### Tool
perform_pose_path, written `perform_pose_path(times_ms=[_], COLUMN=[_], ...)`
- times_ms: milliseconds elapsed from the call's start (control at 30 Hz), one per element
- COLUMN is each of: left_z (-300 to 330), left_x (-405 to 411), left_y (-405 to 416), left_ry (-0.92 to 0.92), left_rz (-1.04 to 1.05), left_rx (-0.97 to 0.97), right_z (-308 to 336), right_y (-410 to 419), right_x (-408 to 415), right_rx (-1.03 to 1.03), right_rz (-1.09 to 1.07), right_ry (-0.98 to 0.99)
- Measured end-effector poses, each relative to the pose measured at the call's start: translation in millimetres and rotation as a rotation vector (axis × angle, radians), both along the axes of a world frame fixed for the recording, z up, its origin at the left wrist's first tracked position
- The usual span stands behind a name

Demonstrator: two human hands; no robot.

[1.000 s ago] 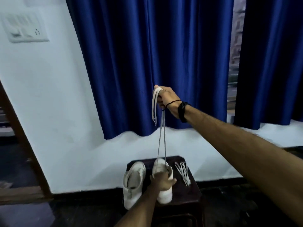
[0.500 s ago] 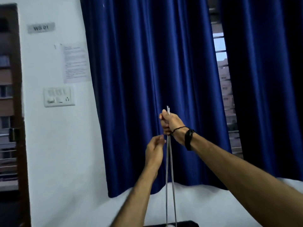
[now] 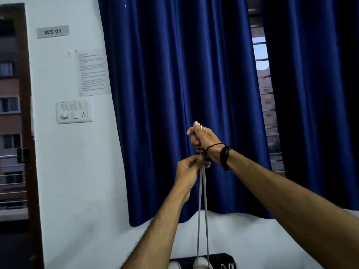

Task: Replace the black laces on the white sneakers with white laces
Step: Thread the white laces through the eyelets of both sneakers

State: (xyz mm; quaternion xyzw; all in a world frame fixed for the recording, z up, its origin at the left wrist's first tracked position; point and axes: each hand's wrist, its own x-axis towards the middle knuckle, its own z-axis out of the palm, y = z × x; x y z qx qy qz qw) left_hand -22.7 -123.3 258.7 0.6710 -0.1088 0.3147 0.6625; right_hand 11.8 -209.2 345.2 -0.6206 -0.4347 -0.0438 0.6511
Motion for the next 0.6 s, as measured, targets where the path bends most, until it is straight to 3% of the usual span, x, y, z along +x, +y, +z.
perform_pose_path(times_ms=[133,600], left_z=[0,2], left_x=[-2,-5], left_y=[3,-2], left_ry=[-0.012,-0.009], left_rz=[0.021,0.036], left_rx=[-0.041,-0.027], right_z=[-1,12], right_y=[1,1], right_x=[0,-17], right_rx=[-0.01,0.038], right_rz=[-0.068,0.022], right_ry=[-0.093,-0.052])
